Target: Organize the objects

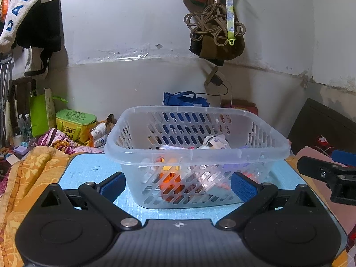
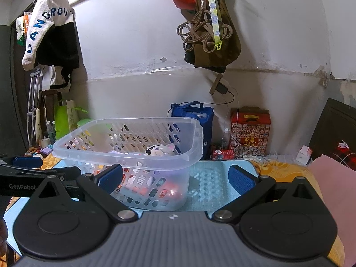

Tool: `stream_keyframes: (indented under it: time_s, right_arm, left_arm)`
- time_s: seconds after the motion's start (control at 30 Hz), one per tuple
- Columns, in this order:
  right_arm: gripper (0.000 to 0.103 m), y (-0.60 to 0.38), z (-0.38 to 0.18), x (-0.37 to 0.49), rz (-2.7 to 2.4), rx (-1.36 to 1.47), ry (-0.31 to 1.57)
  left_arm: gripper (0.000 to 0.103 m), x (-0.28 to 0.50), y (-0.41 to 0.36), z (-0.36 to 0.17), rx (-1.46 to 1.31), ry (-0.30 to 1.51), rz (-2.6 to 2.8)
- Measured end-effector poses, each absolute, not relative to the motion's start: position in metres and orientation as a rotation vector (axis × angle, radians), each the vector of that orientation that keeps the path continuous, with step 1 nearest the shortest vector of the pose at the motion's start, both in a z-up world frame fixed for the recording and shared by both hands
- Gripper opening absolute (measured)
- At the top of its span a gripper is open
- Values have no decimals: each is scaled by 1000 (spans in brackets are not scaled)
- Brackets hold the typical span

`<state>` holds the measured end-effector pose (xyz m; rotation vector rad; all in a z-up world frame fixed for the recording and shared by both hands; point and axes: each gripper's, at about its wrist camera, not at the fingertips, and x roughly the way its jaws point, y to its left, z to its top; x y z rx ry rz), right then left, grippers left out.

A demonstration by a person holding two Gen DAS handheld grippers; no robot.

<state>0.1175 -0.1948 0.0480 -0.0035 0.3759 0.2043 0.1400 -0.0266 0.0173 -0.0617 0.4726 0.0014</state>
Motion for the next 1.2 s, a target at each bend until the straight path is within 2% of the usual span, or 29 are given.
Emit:
stream_keyframes:
  time_s: [1.2]
  right_arm:
    - [103, -192, 49, 114, 213, 4, 375]
  left_arm:
    - [102, 137, -26, 19, -64, 471, 4]
